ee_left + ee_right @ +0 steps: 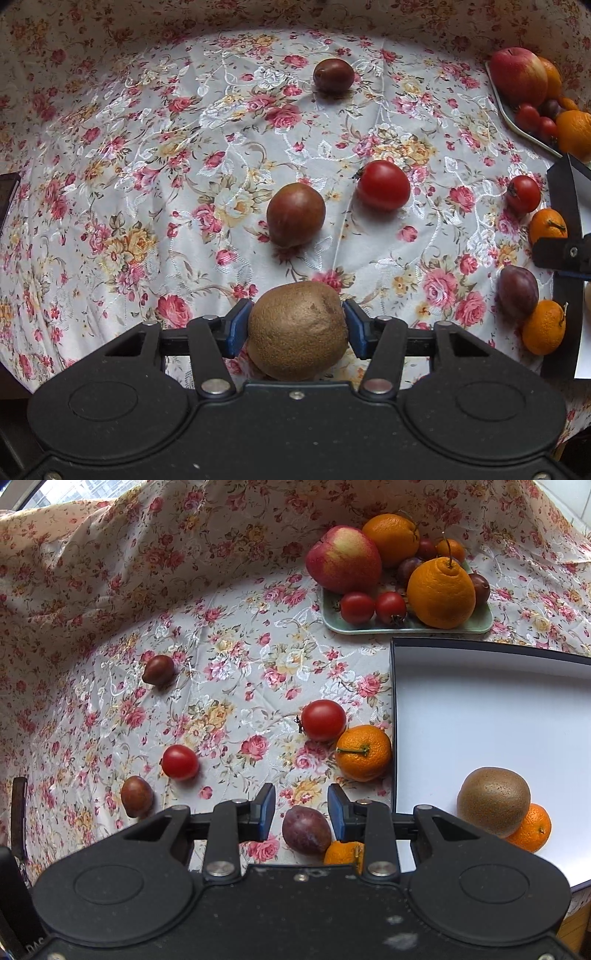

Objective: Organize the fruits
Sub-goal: 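Close the right tool on the dark red plum while the left tool holds the kiwi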

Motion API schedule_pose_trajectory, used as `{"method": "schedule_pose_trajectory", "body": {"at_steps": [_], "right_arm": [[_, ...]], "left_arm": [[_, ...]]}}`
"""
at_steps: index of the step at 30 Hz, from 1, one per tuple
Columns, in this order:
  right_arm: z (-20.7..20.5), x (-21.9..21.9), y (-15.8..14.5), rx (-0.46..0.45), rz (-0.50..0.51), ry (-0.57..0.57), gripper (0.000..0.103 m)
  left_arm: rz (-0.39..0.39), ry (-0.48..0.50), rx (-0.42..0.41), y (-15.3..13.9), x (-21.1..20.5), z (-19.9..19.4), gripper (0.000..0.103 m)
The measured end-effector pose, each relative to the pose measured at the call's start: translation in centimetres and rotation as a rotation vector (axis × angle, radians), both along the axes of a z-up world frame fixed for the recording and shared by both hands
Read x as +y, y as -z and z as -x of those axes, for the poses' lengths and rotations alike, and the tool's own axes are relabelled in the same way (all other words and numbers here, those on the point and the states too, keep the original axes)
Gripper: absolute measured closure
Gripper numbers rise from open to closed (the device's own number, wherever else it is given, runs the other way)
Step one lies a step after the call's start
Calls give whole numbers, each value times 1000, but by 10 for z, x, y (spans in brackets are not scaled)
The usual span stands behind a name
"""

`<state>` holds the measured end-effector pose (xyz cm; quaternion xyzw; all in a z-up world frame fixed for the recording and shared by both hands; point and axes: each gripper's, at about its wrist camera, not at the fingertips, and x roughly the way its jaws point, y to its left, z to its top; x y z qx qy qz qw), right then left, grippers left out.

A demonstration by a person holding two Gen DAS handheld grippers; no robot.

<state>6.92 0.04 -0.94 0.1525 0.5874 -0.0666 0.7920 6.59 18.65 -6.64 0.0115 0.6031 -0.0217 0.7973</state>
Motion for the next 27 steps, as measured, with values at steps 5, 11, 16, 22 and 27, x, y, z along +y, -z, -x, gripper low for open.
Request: {"method": "schedule_pose_trajectory", "body": {"at_steps": [5, 11, 16, 22, 27], "right_arm": [[-3, 18, 15, 59, 39, -81, 70], [-6, 32, 29, 95, 124, -111, 63], [-10, 36, 41, 137, 170, -117, 64], [-12, 34, 53, 172, 169, -78, 65], [-14, 34, 46, 113, 190, -52, 66]], "left_arm": [[12, 12, 5, -1, 4, 1, 44], [33, 20, 14, -2, 10, 2, 44], [52, 25, 17, -4, 13, 2, 44], [66, 28, 12, -9, 13, 4, 44], [34, 25, -6, -13, 14, 4, 44]]}}
